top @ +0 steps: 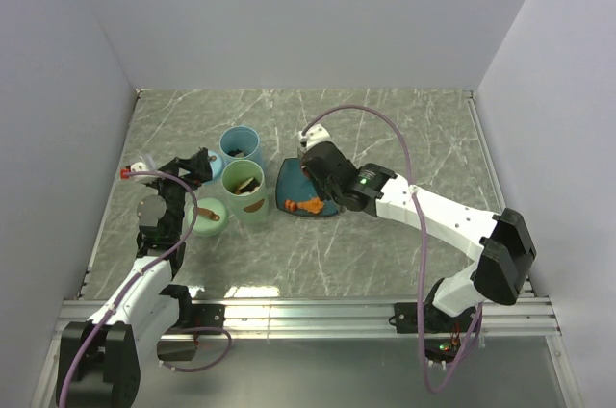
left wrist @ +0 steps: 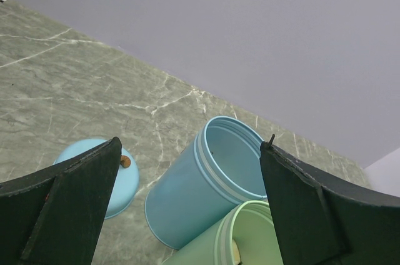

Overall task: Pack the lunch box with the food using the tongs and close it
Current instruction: Place the food into the lunch box

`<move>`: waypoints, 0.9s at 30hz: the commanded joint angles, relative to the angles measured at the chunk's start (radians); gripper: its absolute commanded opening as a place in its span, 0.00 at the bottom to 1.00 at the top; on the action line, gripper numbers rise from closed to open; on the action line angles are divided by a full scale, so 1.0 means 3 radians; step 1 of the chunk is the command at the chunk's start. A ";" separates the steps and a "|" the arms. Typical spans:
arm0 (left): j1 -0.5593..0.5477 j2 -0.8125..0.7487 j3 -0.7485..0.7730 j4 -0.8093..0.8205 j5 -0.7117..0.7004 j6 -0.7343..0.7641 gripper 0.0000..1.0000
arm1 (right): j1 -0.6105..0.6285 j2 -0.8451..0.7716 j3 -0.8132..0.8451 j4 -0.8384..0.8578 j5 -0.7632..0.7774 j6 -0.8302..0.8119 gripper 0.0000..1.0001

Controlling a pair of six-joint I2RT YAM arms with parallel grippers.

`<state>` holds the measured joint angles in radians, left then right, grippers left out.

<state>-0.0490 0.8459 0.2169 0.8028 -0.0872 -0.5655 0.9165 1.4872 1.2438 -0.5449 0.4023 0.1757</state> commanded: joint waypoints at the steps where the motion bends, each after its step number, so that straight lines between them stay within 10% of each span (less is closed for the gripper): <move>1: 0.0015 -0.0023 0.0049 0.0111 -0.0016 -0.0017 0.99 | -0.0008 -0.0181 0.0215 0.0206 0.0106 -0.0074 0.25; 27: 0.0015 -0.0018 0.0059 0.0111 -0.0021 -0.0012 0.99 | 0.0442 0.0268 0.1473 0.0364 0.0152 -0.0723 0.24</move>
<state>-0.0490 0.8459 0.2169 0.8028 -0.0872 -0.5655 1.0328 1.5368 1.6161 -0.5003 0.4427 0.0174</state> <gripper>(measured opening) 0.995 0.356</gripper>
